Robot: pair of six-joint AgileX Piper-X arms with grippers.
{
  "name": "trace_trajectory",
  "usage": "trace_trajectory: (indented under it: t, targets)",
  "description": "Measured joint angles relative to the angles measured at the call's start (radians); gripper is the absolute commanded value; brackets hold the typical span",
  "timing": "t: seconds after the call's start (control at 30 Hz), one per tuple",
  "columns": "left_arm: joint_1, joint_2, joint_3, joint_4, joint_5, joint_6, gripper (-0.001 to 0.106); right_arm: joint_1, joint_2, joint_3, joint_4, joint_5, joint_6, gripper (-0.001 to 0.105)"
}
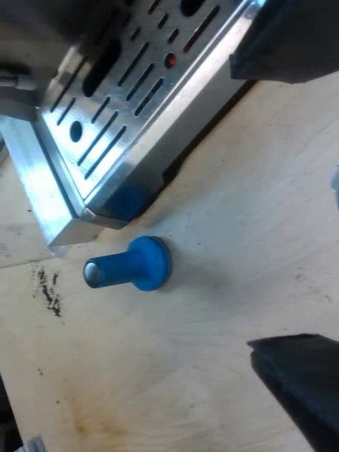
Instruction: Grind coffee beans and then tamp
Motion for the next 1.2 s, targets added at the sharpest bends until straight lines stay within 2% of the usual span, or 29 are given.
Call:
trace_trajectory:
  t: [0.23,0.47,0.67,0.77,1.2]
  targets:
    - [-0.054,0.146,0.000,-0.045,-0.003,0.000,0.085,0.000,0.030,0.000,-0.039,0.000,0.004,0.074]
    - [-0.064,0.305,0.000,-0.107,-0.053,0.000,0.085,0.000,0.071,0.000,-0.092,0.000,0.004,0.074]
    - [-0.064,0.541,0.000,-0.152,-0.072,0.000,0.085,0.000,0.083,0.000,-0.134,0.000,0.004,0.074]
    - [-0.064,0.611,0.000,-0.183,-0.097,0.000,0.085,0.000,0.083,0.000,-0.134,0.000,0.004,0.074]
    - [-0.064,0.812,0.000,-0.271,-0.102,0.000,0.085,0.000,0.083,0.000,-0.134,0.000,0.004,0.074]
